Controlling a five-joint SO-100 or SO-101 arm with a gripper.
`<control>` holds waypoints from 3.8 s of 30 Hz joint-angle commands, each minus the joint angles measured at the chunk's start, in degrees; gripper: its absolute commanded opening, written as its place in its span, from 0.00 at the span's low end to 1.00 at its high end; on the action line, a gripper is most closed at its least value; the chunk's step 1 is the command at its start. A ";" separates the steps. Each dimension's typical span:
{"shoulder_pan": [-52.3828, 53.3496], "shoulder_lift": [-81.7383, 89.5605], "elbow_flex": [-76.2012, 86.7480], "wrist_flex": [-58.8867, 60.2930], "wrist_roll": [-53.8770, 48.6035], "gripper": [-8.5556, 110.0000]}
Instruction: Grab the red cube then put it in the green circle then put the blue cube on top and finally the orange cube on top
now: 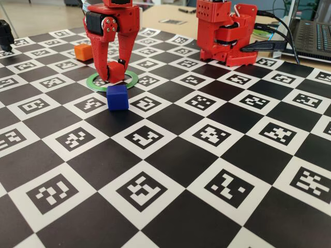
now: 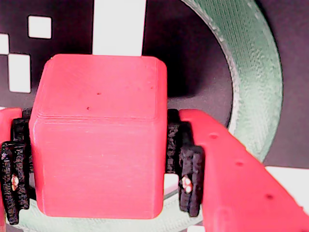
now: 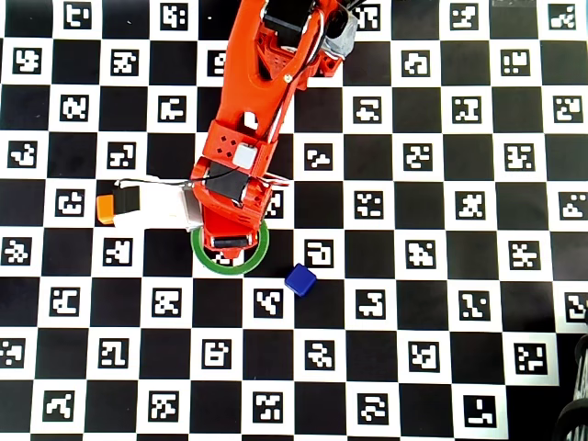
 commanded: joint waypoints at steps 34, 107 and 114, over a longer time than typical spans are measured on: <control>-5.45 7.03 -25.05 26.10 9.14 0.47; -23.29 -9.76 -21.36 4.13 60.47 0.38; -22.24 -9.32 -19.60 3.25 62.49 0.24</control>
